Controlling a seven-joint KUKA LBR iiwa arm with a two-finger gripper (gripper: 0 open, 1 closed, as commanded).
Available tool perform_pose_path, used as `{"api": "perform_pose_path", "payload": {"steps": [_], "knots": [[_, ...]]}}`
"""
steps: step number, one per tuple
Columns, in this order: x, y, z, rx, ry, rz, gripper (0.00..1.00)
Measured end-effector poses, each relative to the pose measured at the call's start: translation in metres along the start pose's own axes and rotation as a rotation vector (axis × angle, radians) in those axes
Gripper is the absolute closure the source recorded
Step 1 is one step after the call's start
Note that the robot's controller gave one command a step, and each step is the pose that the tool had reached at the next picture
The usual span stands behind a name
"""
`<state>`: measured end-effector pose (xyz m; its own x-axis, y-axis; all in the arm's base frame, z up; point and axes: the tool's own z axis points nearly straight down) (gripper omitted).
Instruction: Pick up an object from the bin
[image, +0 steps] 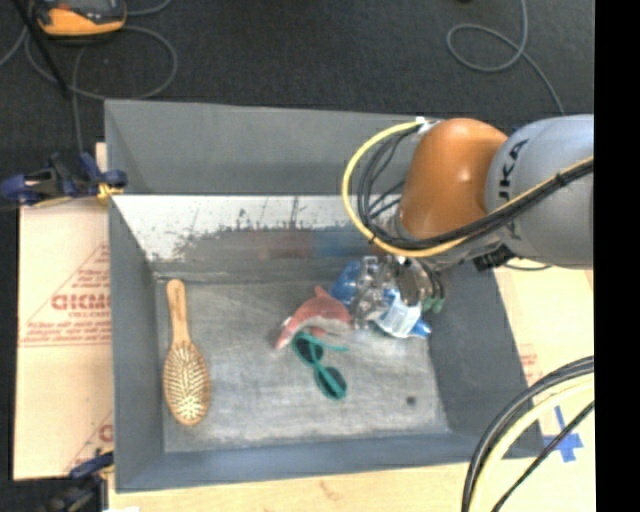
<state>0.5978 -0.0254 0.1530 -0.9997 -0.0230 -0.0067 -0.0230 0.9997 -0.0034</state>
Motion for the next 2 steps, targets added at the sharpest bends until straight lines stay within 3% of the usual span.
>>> {"api": "perform_pose_path", "payload": {"steps": [1, 2], "knots": [[0.011, 0.006, -0.037, -0.005, 0.012, 0.02, 1.0], [-0.039, 0.011, -0.003, -0.005, -0.003, 0.106, 0.0]]}}
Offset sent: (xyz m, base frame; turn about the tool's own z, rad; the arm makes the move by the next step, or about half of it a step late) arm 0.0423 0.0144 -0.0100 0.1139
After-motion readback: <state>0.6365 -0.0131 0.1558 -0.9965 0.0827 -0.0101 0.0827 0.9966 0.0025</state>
